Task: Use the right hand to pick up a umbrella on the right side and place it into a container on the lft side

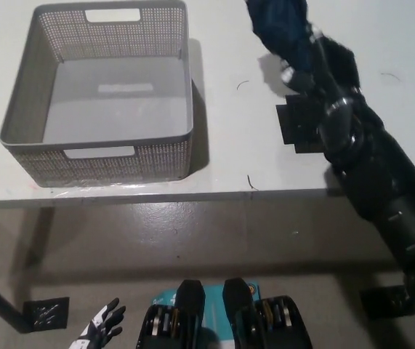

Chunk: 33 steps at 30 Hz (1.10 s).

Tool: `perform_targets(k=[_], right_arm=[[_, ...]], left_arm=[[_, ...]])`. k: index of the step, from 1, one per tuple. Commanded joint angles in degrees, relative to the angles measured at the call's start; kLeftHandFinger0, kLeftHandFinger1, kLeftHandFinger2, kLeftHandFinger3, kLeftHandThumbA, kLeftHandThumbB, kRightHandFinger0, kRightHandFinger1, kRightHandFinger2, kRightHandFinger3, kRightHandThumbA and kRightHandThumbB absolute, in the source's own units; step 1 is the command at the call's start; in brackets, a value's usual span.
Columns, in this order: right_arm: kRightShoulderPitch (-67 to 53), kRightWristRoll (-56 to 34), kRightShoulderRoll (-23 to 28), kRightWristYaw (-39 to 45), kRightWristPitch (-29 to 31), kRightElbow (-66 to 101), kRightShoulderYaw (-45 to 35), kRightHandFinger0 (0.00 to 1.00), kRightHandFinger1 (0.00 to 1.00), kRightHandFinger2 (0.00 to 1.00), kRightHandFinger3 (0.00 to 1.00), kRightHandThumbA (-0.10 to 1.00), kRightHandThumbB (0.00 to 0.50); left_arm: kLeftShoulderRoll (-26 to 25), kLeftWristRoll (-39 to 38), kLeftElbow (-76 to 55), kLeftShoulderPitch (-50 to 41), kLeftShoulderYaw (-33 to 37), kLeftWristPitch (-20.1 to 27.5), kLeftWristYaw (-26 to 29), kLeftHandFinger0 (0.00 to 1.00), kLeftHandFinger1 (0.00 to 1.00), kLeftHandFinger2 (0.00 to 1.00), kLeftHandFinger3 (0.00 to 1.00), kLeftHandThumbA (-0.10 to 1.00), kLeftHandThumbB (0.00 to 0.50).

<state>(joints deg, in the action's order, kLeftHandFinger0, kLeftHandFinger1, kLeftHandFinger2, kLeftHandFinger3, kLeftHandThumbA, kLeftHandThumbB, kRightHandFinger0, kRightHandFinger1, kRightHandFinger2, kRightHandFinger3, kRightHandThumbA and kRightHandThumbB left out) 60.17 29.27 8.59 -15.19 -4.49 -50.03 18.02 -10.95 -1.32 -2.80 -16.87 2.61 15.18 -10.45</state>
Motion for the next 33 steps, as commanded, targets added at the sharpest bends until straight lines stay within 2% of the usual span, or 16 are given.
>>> perform_targets(k=[1, 3, 5, 10, 12, 14, 17, 18, 19, 20, 22, 23, 26, 27, 31, 33], right_arm=[[13.4, -1.06, -5.13, 4.89, -5.11, 14.34, -1.16, 0.0, 0.24, 0.67, 0.74, -0.1, 0.164], [14.3, -1.59, -7.28, 6.16, -6.58, 15.31, -1.11, 0.0, 0.23, 0.66, 0.74, -0.1, 0.168], [14.84, -1.57, -9.38, 6.68, -7.5, 16.01, -0.87, 0.0, 0.22, 0.66, 0.75, -0.1, 0.195], [17.18, -5.13, -17.81, 6.87, -8.69, 14.7, -2.86, 0.0, 0.26, 0.69, 0.81, -0.1, 0.196], [18.32, -5.5, -20.72, 6.76, -8.54, 13.31, -2.99, 0.0, 0.25, 0.67, 0.77, -0.1, 0.224], [18.88, -4.66, -22.91, 6.3, -8.75, 11.91, -2.31, 0.0, 0.19, 0.63, 0.66, -0.1, 0.243], [19.2, -3.11, -25.72, 5.28, -6.48, 6.33, -0.35, 0.0, 0.19, 0.67, 0.72, -0.1, 0.223], [19.29, -2.71, -26.36, 5.13, -5.83, 4.1, 0.31, 0.0, 0.17, 0.59, 0.78, -0.1, 0.251], [19.59, -2.09, -27.08, 4.48, -4.48, 1.04, 1.23, 0.0, 0.1, 0.47, 0.57, -0.1, 0.238], [19.74, -2.19, -27.94, 3.45, -2.63, -2.1, 1.53, 0.0, 0.03, 0.41, 0.38, -0.1, 0.23], [20.33, -2.61, -28.65, 2.72, -0.58, -6.02, 1.83, 0.0, 0.02, 0.43, 0.31, -0.1, 0.242], [20.34, -2.86, -28.95, 2.45, 0.51, -7.89, 1.93, 0.0, 0.0, 0.42, 0.31, -0.1, 0.248], [20.91, -2.77, -29.22, 0.88, 2.7, -12.83, 2.43, 0.0, 0.0, 0.49, 0.42, -0.1, 0.242], [21.05, -2.93, -29.18, 1.01, 2.51, -13.71, 2.36, 0.0, 0.05, 0.5, 0.45, -0.1, 0.247], [20.7, -2.94, -28.58, -0.05, 3.81, -16.81, 2.42, 0.0, 0.0, 0.46, 0.53, -0.1, 0.251], [19.94, -2.95, -27.85, 0.18, 3.53, -17.44, 2.47, 0.0, 0.06, 0.56, 0.61, -0.1, 0.226]], left_arm=[[-0.66, 0.53, -1.05, -1.42, 0.33, 1.53, -0.41, 1.0, 1.0, 1.0, 1.0, 1.0, 0.027], [-1.04, 0.52, -0.65, -1.54, 0.31, 2.53, -0.66, 1.0, 1.0, 1.0, 1.0, 1.0, 0.0], [-1.23, -0.12, -1.18, -2.23, 0.49, 2.0, -1.16, 1.0, 1.0, 1.0, 1.0, 1.0, 0.0], [-0.11, -0.44, -0.46, -2.44, 0.94, 2.09, -0.95, 1.0, 1.0, 1.0, 1.0, 1.0, 0.021], [0.32, -0.14, 0.07, -2.47, 1.09, 2.64, -0.6, 1.0, 1.0, 1.0, 1.0, 1.0, 0.032], [0.79, 0.25, 0.25, -2.65, 1.17, 2.93, -0.09, 1.0, 1.0, 1.0, 1.0, 1.0, 0.029], [0.97, -0.52, 0.6, -2.61, 1.44, 3.19, -0.47, 1.0, 1.0, 1.0, 1.0, 1.0, 0.017], [1.11, -0.31, 0.41, -2.87, 1.65, 3.07, -0.43, 1.0, 1.0, 1.0, 1.0, 1.0, 0.016], [1.15, -0.17, 0.52, -3.08, 1.8, 3.33, -0.42, 1.0, 1.0, 1.0, 1.0, 1.0, 0.01], [0.93, 0.08, 0.57, -3.4, 2.04, 3.97, -0.59, 1.0, 1.0, 1.0, 1.0, 1.0, 0.0], [0.67, -0.19, 0.49, -3.57, 2.27, 4.18, -0.81, 1.0, 1.0, 1.0, 1.0, 1.0, 0.007], [0.64, -0.41, 0.39, -3.71, 2.37, 3.95, -0.83, 1.0, 1.0, 1.0, 1.0, 1.0, 0.01], [0.49, -0.75, 0.44, -3.48, 2.57, 4.31, -0.88, 1.0, 1.0, 1.0, 1.0, 1.0, 0.001], [0.39, -0.8, 0.38, -3.4, 2.61, 4.4, -0.97, 1.0, 1.0, 1.0, 1.0, 1.0, 0.0], [-0.05, -0.78, -1.06, -3.38, 2.83, 3.09, -1.37, 1.0, 1.0, 1.0, 1.0, 1.0, 0.0], [-0.29, -0.7, -1.48, -3.55, 2.96, 2.99, -1.68, 1.0, 1.0, 1.0, 1.0, 1.0, 0.001]])
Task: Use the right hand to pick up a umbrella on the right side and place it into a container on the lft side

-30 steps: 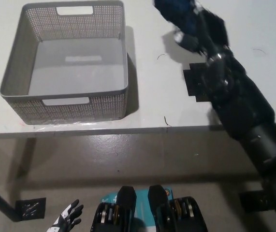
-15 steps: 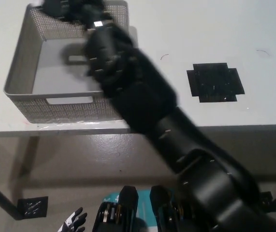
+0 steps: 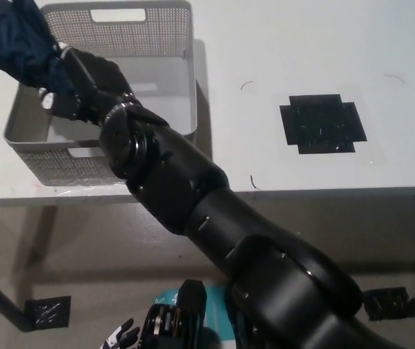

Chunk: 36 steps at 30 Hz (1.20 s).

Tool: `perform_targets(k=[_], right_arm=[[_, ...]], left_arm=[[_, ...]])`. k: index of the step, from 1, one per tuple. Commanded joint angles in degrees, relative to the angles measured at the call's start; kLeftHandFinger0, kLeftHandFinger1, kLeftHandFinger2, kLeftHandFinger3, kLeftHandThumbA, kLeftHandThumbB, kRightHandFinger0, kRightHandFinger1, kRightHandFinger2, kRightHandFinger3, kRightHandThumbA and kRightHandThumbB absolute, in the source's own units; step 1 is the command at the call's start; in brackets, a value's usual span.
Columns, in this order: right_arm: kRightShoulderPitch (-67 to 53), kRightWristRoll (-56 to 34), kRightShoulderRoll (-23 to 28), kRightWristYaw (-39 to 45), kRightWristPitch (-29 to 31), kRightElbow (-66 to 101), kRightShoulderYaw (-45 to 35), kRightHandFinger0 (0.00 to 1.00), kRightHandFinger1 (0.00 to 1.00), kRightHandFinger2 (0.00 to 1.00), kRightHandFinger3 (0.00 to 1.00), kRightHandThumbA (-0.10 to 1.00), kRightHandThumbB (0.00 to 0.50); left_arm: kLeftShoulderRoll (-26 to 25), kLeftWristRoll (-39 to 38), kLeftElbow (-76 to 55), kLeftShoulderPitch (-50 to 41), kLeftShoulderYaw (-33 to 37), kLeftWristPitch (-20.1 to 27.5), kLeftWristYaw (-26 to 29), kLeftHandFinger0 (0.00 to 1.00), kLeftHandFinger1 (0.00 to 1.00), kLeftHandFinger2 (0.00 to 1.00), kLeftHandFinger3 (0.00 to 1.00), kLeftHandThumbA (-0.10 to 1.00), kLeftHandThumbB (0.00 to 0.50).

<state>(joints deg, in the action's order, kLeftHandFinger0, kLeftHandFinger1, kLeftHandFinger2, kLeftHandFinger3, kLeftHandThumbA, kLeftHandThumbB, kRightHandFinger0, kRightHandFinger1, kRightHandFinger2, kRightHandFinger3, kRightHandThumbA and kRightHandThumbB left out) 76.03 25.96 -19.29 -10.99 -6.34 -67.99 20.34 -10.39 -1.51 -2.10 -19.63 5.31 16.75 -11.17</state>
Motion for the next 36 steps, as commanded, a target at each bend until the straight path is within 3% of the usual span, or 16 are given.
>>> perform_targets(k=[1, 3, 4, 5, 6, 7, 9, 17, 29, 34, 36], right_arm=[[3.89, 0.19, 0.32, -3.72, 5.32, 0.69, 0.02, 0.0, 0.08, 0.58, 0.62, -0.1, 0.224], [3.34, 0.41, 1.15, -4.81, 5.29, 0.86, -0.06, 0.0, 0.15, 0.65, 0.74, -0.1, 0.226], [3.5, 0.63, 1.57, -4.1, 3.38, 1.06, 0.06, 0.33, 0.59, 1.0, 1.0, 0.27, 0.359], [3.51, 0.67, 1.81, -3.01, 2.48, 1.5, 0.21, 0.75, 1.0, 1.0, 1.0, 0.45, 0.421], [3.49, 0.72, 2.11, -1.5, 1.42, 2.16, 0.41, 0.89, 1.0, 1.0, 1.0, 0.5, 0.451], [3.21, 1.2, 3.12, 1.23, 0.32, 3.73, 1.22, 1.0, 1.0, 1.0, 1.0, 0.71, 0.498], [3.05, 1.13, 3.92, 3.06, -0.06, 4.57, 1.69, 1.0, 1.0, 1.0, 1.0, 0.84, 0.5], [0.48, 1.19, 5.82, 6.12, -3.19, 10.14, 2.29, 1.0, 1.0, 1.0, 1.0, 0.94, 0.5], [-1.67, 1.6, 10.14, 9.59, -5.55, 20.11, 2.26, 1.0, 1.0, 1.0, 1.0, 1.0, 0.5], [-6.76, -2.29, 14.78, 13.38, -6.33, 36.67, -1.67, 1.0, 1.0, 1.0, 1.0, 1.0, 0.469], [-13.35, -2.31, 16.82, 10.52, -2.91, 49.11, -3.76, 1.0, 1.0, 1.0, 1.0, 1.0, 0.448]], left_arm=[[-0.88, -0.26, -2.26, -0.78, 0.31, 1.41, -0.94, 1.0, 1.0, 1.0, 1.0, 1.0, 0.002], [-0.89, -0.16, -1.8, -0.65, 0.41, 1.76, -0.95, 1.0, 1.0, 1.0, 1.0, 1.0, 0.013], [-0.85, -0.3, -1.7, -0.53, 0.56, 1.48, -1.07, 1.0, 1.0, 1.0, 1.0, 1.0, 0.02], [-0.82, -0.22, -1.75, -0.48, 0.63, 1.29, -1.05, 1.0, 1.0, 1.0, 1.0, 1.0, 0.033], [-0.79, -0.08, -1.84, -0.43, 0.71, 1.05, -1.01, 1.0, 1.0, 1.0, 1.0, 1.0, 0.036], [-0.7, -0.03, -1.92, -0.07, 0.87, 0.89, -1.04, 1.0, 1.0, 1.0, 1.0, 1.0, 0.036], [-0.92, 0.28, -2.04, 0.1, 0.92, 1.26, -1.01, 1.0, 1.0, 1.0, 1.0, 1.0, 0.026], [-1.24, 1.14, -1.74, 0.17, 1.47, 1.44, -1.18, 1.0, 1.0, 1.0, 1.0, 1.0, 0.023], [-0.97, 1.61, -1.78, 0.55, 1.65, 0.97, -1.14, 1.0, 1.0, 1.0, 1.0, 1.0, 0.056], [-1.23, 0.66, -2.37, 0.38, 1.19, 0.69, -1.3, 1.0, 1.0, 1.0, 1.0, 1.0, 0.038], [-1.39, 0.79, -2.43, -0.32, 0.59, 1.06, -0.84, 1.0, 1.0, 1.0, 1.0, 1.0, 0.032]])
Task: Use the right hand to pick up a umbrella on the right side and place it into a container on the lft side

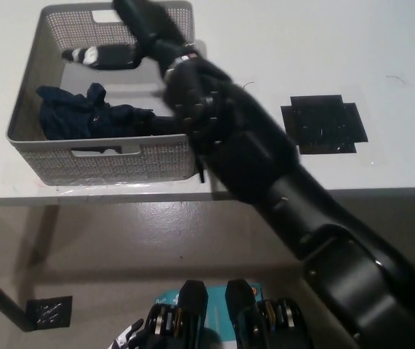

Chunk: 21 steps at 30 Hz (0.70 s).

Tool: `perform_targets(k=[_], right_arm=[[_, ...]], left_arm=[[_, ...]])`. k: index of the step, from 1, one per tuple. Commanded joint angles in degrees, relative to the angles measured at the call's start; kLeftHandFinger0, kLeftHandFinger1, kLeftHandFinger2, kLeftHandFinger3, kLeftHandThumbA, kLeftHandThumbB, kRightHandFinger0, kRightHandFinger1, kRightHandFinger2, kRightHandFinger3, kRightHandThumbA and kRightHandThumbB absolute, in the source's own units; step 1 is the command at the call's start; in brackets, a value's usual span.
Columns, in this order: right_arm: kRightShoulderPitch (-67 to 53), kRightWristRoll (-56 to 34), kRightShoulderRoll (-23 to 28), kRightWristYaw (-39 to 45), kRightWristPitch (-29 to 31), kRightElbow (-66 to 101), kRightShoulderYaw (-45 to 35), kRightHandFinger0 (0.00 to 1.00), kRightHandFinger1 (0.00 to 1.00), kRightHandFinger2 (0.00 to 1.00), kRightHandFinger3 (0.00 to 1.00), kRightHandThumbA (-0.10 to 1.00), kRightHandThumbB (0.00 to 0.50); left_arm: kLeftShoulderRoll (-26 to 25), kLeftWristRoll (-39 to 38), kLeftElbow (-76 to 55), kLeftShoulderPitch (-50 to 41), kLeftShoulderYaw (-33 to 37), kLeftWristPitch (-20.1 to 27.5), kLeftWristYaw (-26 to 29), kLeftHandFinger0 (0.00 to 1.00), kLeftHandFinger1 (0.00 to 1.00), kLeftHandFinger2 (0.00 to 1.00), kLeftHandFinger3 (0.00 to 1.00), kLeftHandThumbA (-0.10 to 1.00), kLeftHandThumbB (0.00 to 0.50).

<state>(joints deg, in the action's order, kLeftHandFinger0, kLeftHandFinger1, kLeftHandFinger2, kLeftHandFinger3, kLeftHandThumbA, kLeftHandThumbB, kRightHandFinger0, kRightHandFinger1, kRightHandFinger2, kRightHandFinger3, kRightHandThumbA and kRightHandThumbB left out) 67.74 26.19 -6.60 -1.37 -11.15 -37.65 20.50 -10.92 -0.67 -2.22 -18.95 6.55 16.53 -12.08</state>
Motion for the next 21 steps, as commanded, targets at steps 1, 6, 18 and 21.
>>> perform_targets(k=[1, 6, 18, 21], right_arm=[[-7.11, -2.48, 4.77, 0.53, 2.72, 22.6, -4.36, 1.0, 1.0, 1.0, 1.0, 1.0, 0.449], [-22.44, -3.52, 6.13, 0.05, 1.3, 49.58, -7.08, 1.0, 1.0, 1.0, 1.0, 1.0, 0.449], [-60.56, -10.22, 12.69, -2.28, 13.51, 77.24, -7.78, 1.0, 1.0, 1.0, 1.0, 1.0, 0.364], [-66.63, -12.09, 13.51, -3.66, 17.44, 77.64, -7.8, 1.0, 1.0, 1.0, 1.0, 1.0, 0.357]], left_arm=[[-0.93, -0.1, -2.19, -0.96, -0.8, 1.32, 0.11, 1.0, 1.0, 1.0, 1.0, 1.0, 0.034], [-0.65, -0.24, -1.33, -1.08, -0.96, 1.75, 0.25, 1.0, 1.0, 1.0, 1.0, 1.0, 0.025], [-1.06, -0.25, -0.05, -0.73, -1.8, 1.14, 0.44, 1.0, 1.0, 1.0, 1.0, 1.0, 0.01], [-0.58, 0.08, 0.63, -0.46, -1.85, 1.38, 0.81, 1.0, 1.0, 1.0, 1.0, 1.0, 0.013]])
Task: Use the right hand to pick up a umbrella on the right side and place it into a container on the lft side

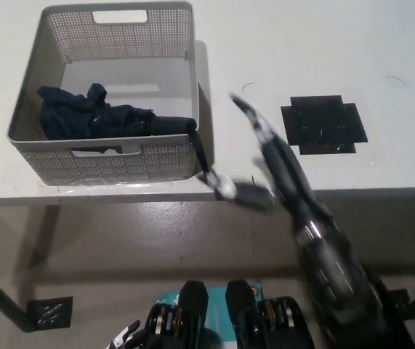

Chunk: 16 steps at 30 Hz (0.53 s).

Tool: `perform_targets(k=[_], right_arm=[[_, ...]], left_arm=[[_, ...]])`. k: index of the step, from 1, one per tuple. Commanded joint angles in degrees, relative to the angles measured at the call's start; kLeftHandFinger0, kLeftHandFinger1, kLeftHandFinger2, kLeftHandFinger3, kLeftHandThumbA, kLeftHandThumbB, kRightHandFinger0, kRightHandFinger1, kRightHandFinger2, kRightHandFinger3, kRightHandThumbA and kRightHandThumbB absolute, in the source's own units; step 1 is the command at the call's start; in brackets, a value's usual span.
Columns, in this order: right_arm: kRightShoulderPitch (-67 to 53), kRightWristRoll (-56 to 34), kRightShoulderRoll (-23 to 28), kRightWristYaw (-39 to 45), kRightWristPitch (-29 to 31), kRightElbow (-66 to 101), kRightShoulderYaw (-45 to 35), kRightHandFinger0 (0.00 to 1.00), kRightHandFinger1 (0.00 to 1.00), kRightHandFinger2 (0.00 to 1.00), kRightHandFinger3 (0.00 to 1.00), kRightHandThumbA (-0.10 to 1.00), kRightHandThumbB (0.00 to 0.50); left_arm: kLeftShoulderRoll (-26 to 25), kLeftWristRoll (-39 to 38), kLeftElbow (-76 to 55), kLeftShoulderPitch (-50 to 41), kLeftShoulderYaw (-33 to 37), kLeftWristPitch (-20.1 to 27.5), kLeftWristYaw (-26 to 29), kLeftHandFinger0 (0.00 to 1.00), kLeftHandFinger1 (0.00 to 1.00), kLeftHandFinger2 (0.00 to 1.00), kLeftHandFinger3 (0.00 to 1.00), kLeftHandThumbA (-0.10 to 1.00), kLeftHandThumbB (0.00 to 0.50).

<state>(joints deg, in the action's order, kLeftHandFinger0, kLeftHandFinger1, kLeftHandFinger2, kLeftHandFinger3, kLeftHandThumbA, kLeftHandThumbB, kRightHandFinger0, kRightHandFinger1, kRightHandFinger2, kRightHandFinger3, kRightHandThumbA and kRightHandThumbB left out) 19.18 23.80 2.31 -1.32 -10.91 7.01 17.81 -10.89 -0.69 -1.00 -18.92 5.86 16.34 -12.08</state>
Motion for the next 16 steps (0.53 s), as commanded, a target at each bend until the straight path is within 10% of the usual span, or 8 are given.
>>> perform_targets(k=[1, 16], right_arm=[[-19.91, -9.93, 4.61, -4.41, 19.09, 32.48, -4.84, 1.0, 1.0, 1.0, 1.0, 1.0, 0.357], [-36.78, -11.94, 3.67, -8.23, 37.3, 5.84, -5.61, 1.0, 1.0, 1.0, 1.0, 1.0, 0.344]], left_arm=[[-0.57, 0.18, -0.29, -0.56, -1.23, 1.77, 0.88, 1.0, 1.0, 1.0, 1.0, 1.0, 0.015], [-0.64, -0.48, 2.28, -0.89, -1.92, 3.68, 0.66, 1.0, 1.0, 1.0, 1.0, 1.0, 0.019]])
